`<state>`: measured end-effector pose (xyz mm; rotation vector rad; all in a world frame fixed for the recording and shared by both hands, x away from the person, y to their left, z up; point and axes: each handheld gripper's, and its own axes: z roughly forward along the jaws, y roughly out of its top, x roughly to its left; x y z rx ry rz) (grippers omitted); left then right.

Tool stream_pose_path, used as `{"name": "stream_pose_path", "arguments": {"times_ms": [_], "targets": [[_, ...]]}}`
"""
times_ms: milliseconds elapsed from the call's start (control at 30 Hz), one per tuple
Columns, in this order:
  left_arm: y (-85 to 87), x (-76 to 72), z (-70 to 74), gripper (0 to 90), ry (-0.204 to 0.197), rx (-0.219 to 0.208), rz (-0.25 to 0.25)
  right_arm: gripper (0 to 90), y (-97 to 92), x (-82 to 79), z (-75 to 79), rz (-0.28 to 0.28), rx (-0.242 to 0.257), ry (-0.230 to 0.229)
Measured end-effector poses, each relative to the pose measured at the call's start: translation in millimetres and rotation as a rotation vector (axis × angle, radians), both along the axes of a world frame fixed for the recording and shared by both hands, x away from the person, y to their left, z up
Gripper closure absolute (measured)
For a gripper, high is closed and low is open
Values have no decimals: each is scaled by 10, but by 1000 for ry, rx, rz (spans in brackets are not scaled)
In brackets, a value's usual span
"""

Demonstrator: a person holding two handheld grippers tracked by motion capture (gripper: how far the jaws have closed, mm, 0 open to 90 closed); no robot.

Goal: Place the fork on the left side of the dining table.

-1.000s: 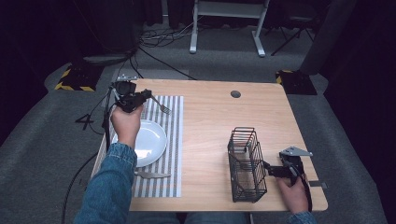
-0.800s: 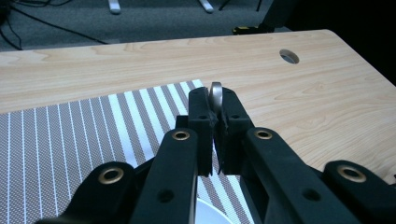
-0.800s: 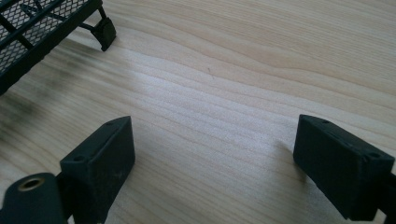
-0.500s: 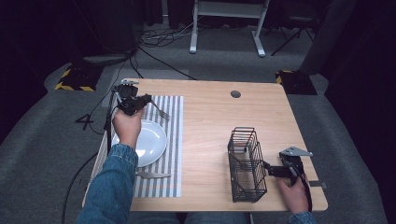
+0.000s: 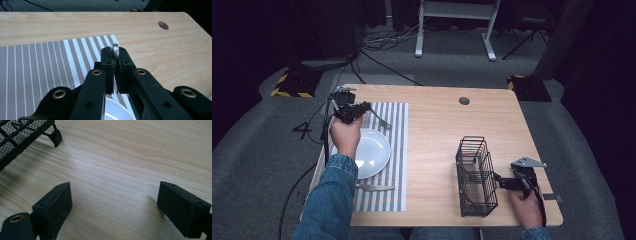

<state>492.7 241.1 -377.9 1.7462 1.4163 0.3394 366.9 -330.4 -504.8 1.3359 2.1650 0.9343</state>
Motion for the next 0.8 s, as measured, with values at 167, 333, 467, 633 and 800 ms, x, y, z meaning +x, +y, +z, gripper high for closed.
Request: {"name": "stream_pose_path", "arguments": {"times_ms": [167, 333, 467, 633, 800], "targets": [[55, 37, -22, 849, 9, -6, 11, 126, 0, 0, 0, 1, 0, 0], [125, 84, -64, 800, 29, 14, 24, 127, 0, 0, 0, 1, 0, 0], [226, 130, -119, 692, 64, 25, 40, 127, 0, 0, 1, 1, 0, 0], [326, 196, -195, 613, 88, 43, 55, 128, 0, -1, 1, 1, 0, 0], [413, 245, -247, 604, 82, 47, 54, 128, 0, -1, 1, 1, -1, 0]]}}
